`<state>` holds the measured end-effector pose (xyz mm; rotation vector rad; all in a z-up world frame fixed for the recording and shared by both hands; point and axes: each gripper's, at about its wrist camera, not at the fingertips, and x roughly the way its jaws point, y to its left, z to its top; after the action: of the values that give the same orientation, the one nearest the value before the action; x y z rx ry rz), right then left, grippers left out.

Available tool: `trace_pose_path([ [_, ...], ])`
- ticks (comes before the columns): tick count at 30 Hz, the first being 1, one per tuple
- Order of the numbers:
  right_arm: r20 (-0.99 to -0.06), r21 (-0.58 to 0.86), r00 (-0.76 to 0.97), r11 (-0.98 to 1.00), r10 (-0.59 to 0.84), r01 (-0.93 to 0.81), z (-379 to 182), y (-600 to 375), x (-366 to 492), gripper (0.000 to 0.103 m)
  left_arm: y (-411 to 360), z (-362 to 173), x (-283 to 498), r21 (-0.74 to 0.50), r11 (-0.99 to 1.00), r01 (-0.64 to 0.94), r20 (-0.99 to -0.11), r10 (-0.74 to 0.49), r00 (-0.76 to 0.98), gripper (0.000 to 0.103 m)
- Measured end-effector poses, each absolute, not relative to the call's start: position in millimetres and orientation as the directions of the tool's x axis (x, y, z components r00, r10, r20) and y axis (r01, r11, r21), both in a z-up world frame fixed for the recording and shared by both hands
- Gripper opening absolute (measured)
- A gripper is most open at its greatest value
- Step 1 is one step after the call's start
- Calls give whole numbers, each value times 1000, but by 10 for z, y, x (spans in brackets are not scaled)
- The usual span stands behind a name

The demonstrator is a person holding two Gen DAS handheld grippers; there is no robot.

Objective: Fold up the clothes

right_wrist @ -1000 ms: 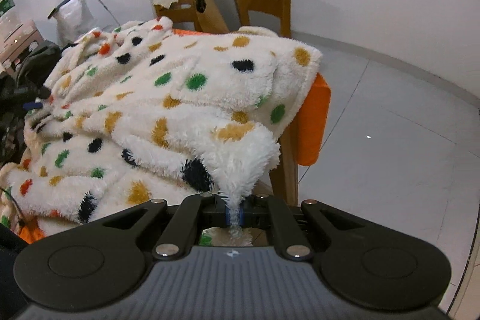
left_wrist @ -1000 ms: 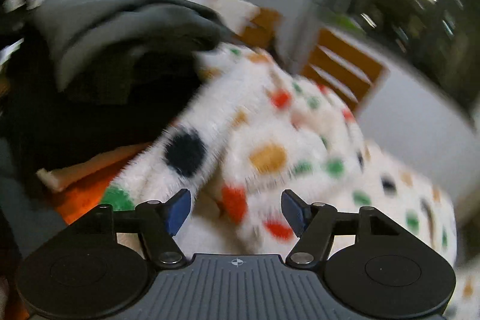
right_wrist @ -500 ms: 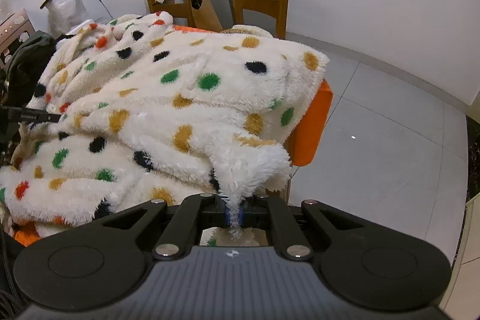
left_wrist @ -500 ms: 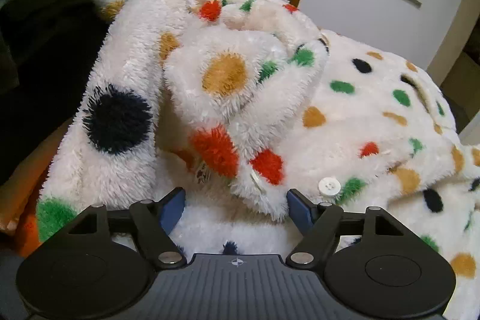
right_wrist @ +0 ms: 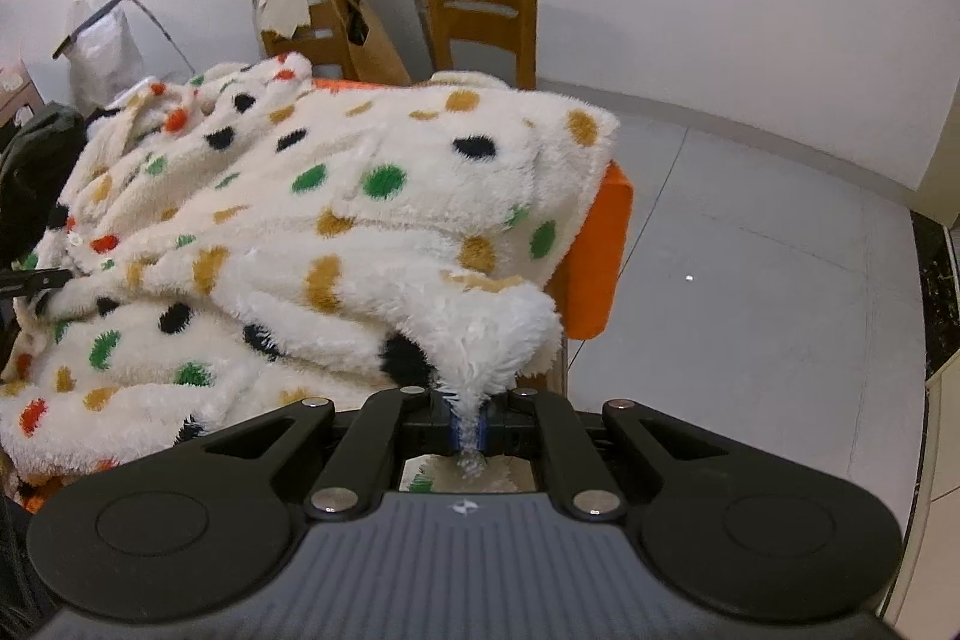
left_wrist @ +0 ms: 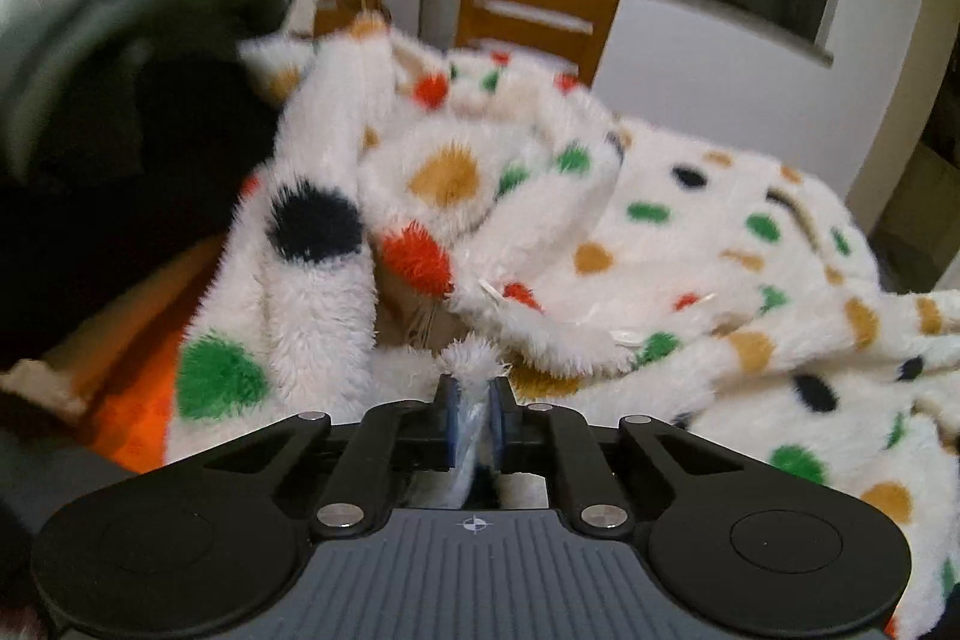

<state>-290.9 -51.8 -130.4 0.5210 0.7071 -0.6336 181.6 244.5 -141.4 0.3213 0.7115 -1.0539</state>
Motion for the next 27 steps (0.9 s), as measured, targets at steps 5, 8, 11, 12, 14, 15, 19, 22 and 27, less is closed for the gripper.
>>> trace_pose_path([
  [5, -671, 218, 627, 701, -397, 678, -1172, -394, -3141, 6, 2750, -1035, 1485, -87, 514, 854, -520, -754, 401, 12],
  [8, -619, 218, 656, 708, -432, 671, -1078, -303, -3315, 6, 2887, -840, 1369, -106, 576, 810, -430, -761, 485, 12],
  [11, -571, 204, 670, 708, -475, 676, -1018, -272, -3438, 6, 2806, -726, 1394, -100, 597, 796, -388, -760, 521, 12],
  [12, -558, 205, 675, 708, -483, 676, -1012, -293, -3446, 6, 2754, -701, 1414, -94, 597, 797, -380, -761, 525, 12],
  [14, -554, 206, 678, 710, -483, 674, -1032, -372, -3411, 6, 2570, -708, 1474, -59, 593, 803, -384, -756, 530, 12],
  [15, -566, 203, 670, 707, -480, 678, -1068, -425, -3373, 6, 2454, -742, 1526, -45, 594, 803, -393, -750, 532, 13],
  [19, -654, 218, 611, 663, -445, 716, -1394, -674, -3221, 23, 2015, -951, 1741, -17, 624, 781, -468, -695, 545, 26],
  [22, -732, 213, 533, 602, -424, 770, -1671, -833, -3150, 37, 1855, -1017, 1870, -48, 672, 739, -496, -659, 566, 47],
  [27, -714, 245, 566, 610, -412, 754, -1677, -844, -3268, 42, 1890, -894, 1814, -88, 697, 712, -513, -644, 567, 55],
])
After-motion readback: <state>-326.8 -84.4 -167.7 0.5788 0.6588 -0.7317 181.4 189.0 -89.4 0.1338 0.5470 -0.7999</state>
